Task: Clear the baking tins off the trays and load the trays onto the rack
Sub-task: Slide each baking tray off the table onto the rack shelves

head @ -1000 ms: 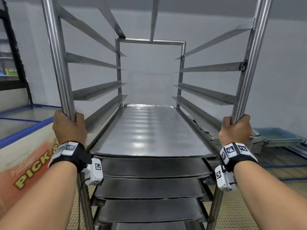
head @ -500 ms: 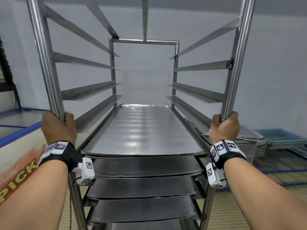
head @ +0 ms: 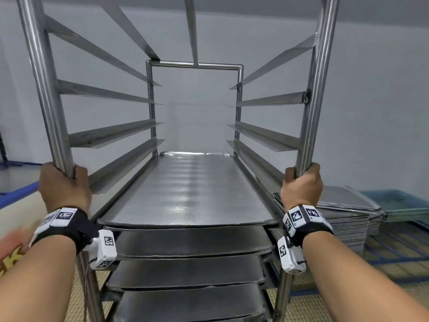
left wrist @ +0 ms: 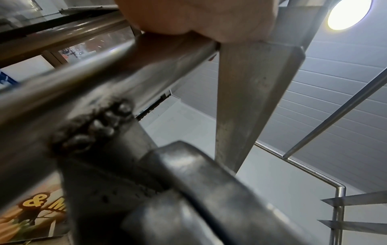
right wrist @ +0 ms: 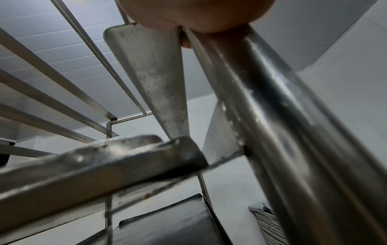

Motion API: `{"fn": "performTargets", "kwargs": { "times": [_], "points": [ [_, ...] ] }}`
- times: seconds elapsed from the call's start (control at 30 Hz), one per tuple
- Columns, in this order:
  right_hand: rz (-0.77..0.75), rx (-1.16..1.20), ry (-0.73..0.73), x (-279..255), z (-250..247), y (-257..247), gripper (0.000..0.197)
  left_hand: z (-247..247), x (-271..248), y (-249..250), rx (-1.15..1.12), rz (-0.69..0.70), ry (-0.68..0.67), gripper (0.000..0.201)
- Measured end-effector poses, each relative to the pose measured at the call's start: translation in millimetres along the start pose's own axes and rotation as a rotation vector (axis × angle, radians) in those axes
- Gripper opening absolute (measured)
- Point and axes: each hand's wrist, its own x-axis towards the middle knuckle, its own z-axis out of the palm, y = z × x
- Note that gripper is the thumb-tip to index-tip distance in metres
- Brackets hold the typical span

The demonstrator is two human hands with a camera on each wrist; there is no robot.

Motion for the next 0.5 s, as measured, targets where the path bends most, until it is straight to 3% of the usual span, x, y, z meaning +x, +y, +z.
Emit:
{"fn": "performTargets", "kwargs": {
  "times": [0.3,0.5],
  "points": [
    [0.028,-0.035,-0.022,32,95,32,0.022,91,21,-1,-0.061,0.001,0.006,0.032],
    [0.064,-0.028,-0.024,56,156,59,0.022,150,39,0,-0.018,-0.047,0.014,0.035]
  ]
}}
